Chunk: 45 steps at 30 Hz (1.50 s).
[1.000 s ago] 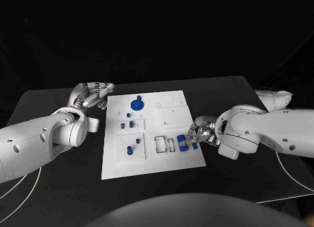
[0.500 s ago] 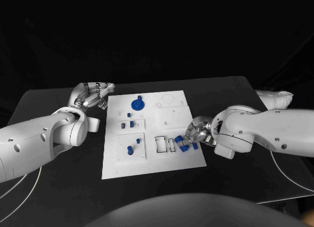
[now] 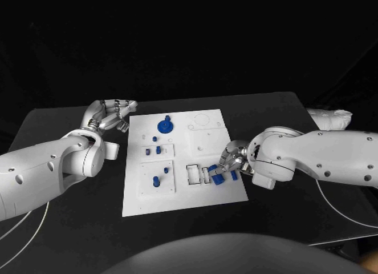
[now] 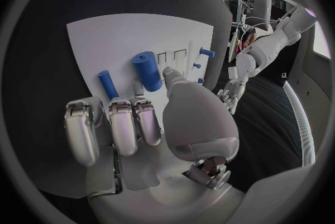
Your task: Assemble the parts on the task board
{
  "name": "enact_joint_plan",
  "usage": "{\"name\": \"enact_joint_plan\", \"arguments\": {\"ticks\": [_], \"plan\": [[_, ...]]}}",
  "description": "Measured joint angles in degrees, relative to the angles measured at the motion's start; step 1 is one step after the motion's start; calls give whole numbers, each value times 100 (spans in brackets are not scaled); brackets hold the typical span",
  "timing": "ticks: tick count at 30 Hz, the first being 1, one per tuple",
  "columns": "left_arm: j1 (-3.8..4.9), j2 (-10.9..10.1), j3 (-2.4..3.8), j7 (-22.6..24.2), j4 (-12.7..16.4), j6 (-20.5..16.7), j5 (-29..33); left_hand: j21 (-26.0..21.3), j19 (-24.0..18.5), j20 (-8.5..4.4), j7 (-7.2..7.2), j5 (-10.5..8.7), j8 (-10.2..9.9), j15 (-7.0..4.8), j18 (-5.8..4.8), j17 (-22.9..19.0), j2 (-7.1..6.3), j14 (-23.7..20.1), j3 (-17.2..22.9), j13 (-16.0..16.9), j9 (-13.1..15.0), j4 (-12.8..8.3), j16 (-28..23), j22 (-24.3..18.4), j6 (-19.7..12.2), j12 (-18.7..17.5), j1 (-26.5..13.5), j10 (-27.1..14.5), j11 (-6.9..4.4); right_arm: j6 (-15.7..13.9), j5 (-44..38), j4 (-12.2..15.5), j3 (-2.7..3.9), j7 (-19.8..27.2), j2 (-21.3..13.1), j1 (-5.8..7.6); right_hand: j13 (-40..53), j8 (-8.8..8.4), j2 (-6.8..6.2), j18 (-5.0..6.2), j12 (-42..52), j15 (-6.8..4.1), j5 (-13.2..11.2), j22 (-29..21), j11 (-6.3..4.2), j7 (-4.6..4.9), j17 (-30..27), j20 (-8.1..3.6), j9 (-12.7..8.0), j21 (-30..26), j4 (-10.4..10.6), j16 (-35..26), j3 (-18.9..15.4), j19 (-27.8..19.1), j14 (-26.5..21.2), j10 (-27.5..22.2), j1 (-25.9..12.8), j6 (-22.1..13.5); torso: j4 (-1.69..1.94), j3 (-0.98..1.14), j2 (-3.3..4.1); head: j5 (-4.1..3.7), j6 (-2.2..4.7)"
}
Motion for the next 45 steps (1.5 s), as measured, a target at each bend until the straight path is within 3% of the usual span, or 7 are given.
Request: {"name": "enact_joint_plan", "arguments": {"ticks": [4, 23, 35, 38, 41, 43, 45], "plan": [[0, -2, 0, 0, 1, 4, 0, 0, 0, 0, 0, 0, 0, 0, 0, 0, 0, 0, 0, 0, 0, 0, 0, 0, 0, 0, 0, 0, 0, 29, -53, -28, 5, 3, 45, -4, 0, 27, 30, 0, 0, 0, 0, 5, 0, 14, 0, 0, 0, 0, -101, 0, 35, 0, 0, 0, 30, 17, 0, -1, 1, 0, 0], [0, -17, -1, 0, 3, 13, -1, 0, 0, 0, 0, 0, 0, 0, 0, 1, 0, 0, -22, 5, 0, 22, 0, 0, 0, 0, 0, 0, 0, 157, -224, -36, 8, 14, 120, -16, -1, 15, 60, 0, 0, 0, 25, 4, -1, 39, -1, 0, -38, 0, -205, 0, 73, 0, 0, 0, 60, 225, 0, -1, -3, -19, 0], [0, -12, -3, -1, -1, 16, -1, 0, 0, 0, 0, 0, 0, 0, 0, 1, 0, 0, -22, 4, 0, 22, 0, 0, 0, 0, 0, 0, 0, 199, -235, -45, 12, 30, 173, -15, -1, -176, 29, 0, 0, 0, 25, 3, -1, 28, -1, 0, -36, 0, -194, 0, 33, 0, 0, -1, -183, 260, -1, -2, 0, -43, 0], [0, -10, -3, -2, -2, 16, -1, 0, 0, 0, 0, 0, 0, 0, 0, 1, 0, 0, -22, 4, 0, 22, 0, 0, 0, 0, 0, 0, 0, 202, -236, -55, 13, 31, 190, -14, 4, -182, 98, 0, 0, 0, -1, 3, -1, 29, -1, 0, -35, 0, -229, 0, 68, 0, 0, 0, -193, 277, 0, -2, 0, -47, 0], [0, -9, -3, -3, -2, 17, -1, 0, 0, 0, 0, 0, 0, 0, 0, 1, 0, 0, -22, 4, 0, 22, 0, 0, 0, 0, 0, 0, 0, 201, -236, -56, 15, 33, 208, -13, 4, -268, 297, 0, 0, 0, 7, 2, 0, 42, -1, 0, -35, 0, -375, 0, 230, 0, 0, 0, -5, 352, 0, -1, 2, -48, 0], [0, -9, -4, -4, -4, 17, -1, 0, 0, 0, 0, 0, 0, 0, 0, 1, 0, 0, -22, 4, 0, 22, 0, 0, 0, 0, 0, 0, 0, 197, -236, -48, 18, 38, 212, -11, 4, -370, 439, 0, 0, 0, 138, 2, 0, 60, -1, 0, -35, 0, -509, 0, 434, 0, 0, 0, 144, 430, 1, -1, 2, -49, 0], [0, -8, -4, -5, -6, 17, -1, 0, 0, 0, 0, 0, 0, 0, 1, 1, 0, 0, -22, 4, 0, 22, 0, 0, 0, 0, 0, 0, 0, 191, -235, -24, 24, 53, 215, -9, 4, -450, 476, 0, 0, -16, 265, 2, 0, 87, -1, -1, -78, 0, -700, 0, 656, 0, -10, 0, 358, 517, 1, -1, 2, -46, 0]]}}
